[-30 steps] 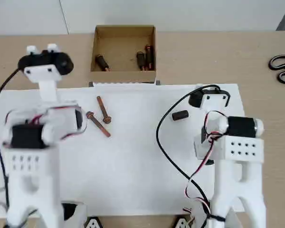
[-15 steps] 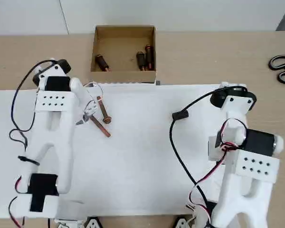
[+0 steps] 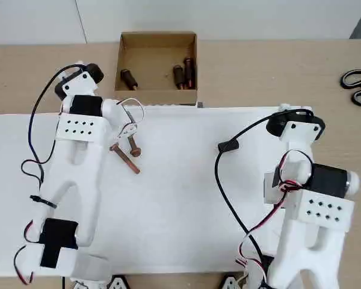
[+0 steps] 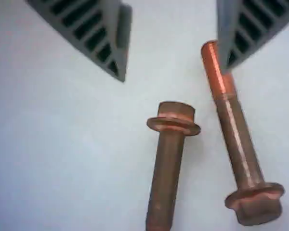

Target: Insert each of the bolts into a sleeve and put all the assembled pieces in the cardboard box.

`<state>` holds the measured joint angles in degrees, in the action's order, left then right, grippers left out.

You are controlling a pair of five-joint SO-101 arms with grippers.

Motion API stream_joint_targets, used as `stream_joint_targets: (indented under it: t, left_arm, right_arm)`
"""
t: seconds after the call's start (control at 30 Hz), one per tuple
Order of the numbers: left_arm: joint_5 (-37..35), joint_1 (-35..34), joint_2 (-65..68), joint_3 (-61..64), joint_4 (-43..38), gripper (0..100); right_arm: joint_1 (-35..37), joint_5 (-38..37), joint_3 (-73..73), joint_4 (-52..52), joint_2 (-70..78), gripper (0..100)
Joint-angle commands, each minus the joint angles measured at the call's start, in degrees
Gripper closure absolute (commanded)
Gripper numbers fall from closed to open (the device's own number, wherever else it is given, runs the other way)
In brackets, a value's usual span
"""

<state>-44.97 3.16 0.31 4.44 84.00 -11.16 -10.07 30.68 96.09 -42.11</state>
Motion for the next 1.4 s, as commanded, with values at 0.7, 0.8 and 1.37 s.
stream_joint_targets:
  t: [0.7, 0.8, 1.37]
  left_arm:
    - [-0.18, -2.20, -0.09, 14.90, -14.33, 88]
    - [-0.18, -2.20, 0.44, 15.52, -15.82, 88]
    - [-0.09, -5.98, 13.71, 6.81, -14.51, 88]
  right_arm:
    - [-0.66, 0.53, -0.26, -0.13, -1.36, 99.5]
    - [-0.66, 0.53, -0.26, -0.13, -1.27, 99.5]
    - [-0.66, 0.62, -0.26, -0.13, -1.19, 99.5]
